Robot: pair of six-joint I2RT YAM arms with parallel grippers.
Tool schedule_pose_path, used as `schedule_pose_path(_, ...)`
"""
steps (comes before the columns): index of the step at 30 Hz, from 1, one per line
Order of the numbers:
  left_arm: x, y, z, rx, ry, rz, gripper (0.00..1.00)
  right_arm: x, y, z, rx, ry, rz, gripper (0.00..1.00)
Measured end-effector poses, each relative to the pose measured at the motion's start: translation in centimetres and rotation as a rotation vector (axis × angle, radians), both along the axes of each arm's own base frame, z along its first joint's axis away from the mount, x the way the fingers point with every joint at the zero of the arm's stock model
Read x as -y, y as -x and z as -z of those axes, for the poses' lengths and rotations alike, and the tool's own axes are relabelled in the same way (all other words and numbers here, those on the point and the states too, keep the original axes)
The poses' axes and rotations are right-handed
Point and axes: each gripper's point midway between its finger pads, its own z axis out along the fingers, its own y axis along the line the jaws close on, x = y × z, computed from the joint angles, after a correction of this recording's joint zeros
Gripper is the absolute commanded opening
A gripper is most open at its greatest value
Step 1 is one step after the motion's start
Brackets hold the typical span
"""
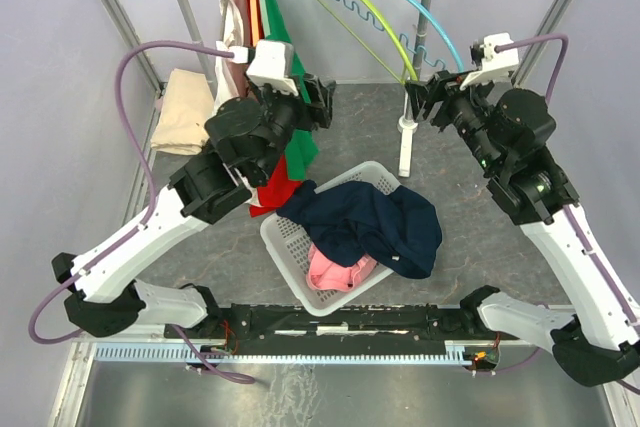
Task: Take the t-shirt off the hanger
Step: Place the T-shirt in the bin, then pick up the hanger from the clothesline.
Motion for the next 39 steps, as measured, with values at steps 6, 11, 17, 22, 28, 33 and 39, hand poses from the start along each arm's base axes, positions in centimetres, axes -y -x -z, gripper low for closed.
schedule_pose_path(6, -4.3, 0.7, -3.0, 0.077, 0.044, -0.117, 0.74, -3.4, -0.8, -2.5, 0.041, -0.026, -0.123, 0.68)
schedule_pose_path(11, -7.9, 1.6, -4.7, 0.117, 0.082, -0.205, 0.76, -8.4, -1.1, -3.3, 0.048, -0.006, -0.237, 0.69)
schedule_pose_path(17, -10.6, 1.9, -4.6, 0.127, 0.068, -0.297, 0.8, -14.6, -1.8, -2.9, 0.035, 0.027, -0.347, 0.69)
schedule_pose_path(22, -11.5, 1.9, -3.0, 0.112, 0.038, -0.331, 0.81, -18.5, -3.1, -2.0, 0.02, 0.06, -0.383, 0.7)
schedule_pose_path(28, -12.5, 2.1, -2.0, 0.107, 0.03, -0.354, 0.82, -21.8, -5.0, -0.6, 0.005, 0.093, -0.391, 0.7)
schedule_pose_path(33, -13.6, 2.6, -1.8, 0.117, 0.044, -0.37, 0.82, -23.6, -6.5, 0.6, -0.012, 0.115, -0.374, 0.68)
schedule_pose_path(39, -14.4, 3.0, -1.1, 0.129, 0.065, -0.378, 0.82, -24.6, -7.8, 1.2, -0.016, 0.125, -0.348, 0.67)
